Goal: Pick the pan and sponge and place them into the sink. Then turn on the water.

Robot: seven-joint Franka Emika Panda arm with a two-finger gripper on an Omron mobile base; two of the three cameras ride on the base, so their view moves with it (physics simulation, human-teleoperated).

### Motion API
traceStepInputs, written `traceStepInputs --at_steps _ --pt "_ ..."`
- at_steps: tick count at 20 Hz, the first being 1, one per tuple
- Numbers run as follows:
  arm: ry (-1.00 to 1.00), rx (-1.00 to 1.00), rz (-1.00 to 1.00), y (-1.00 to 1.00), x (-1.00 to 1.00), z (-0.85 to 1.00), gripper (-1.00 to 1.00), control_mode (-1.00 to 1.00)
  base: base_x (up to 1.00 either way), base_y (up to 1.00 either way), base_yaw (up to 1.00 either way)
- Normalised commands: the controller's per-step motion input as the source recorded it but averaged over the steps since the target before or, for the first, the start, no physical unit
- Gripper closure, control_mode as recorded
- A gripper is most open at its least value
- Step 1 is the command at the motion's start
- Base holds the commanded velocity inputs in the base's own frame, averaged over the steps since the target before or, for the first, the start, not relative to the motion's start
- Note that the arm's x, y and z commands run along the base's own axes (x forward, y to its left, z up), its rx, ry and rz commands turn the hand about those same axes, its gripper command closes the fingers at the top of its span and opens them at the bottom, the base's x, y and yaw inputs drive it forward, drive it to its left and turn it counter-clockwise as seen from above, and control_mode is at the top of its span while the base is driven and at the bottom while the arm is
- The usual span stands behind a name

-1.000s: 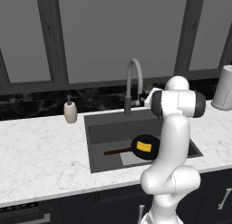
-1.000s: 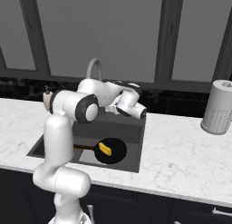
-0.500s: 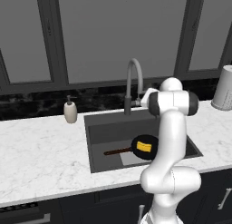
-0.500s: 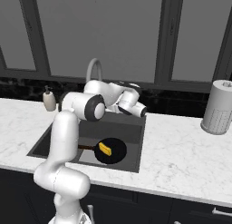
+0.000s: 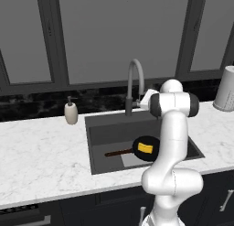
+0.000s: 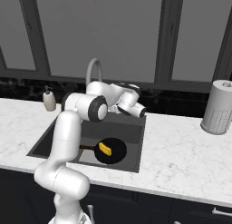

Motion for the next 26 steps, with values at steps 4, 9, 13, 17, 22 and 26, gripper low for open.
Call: traceStepInputs --at_steps 4,9,13,17,22,26 --pt "-0.03 0.0 0.0 0.0 0.09 0.0 -1.0 -1.0 0.0 0.0 0.0" --pt "-0.05 0.0 0.0 0.02 0.13 0.0 1.0 -1.0 0.0 0.0 0.0" --pt "-0.04 0.01 0.0 0.0 0.19 0.01 1.0 -1.0 0.0 0.0 0.0" --pt "-0.02 0.04 0.0 -0.02 0.18 0.11 1.0 -1.0 0.0 0.0 0.0" --pt "0.0 0.07 0.0 -0.13 0.17 0.23 1.0 -1.0 0.0 0.0 0.0" --pt "0.01 0.09 -0.04 -0.36 0.24 0.31 1.0 -1.0 0.0 0.0 0.0"
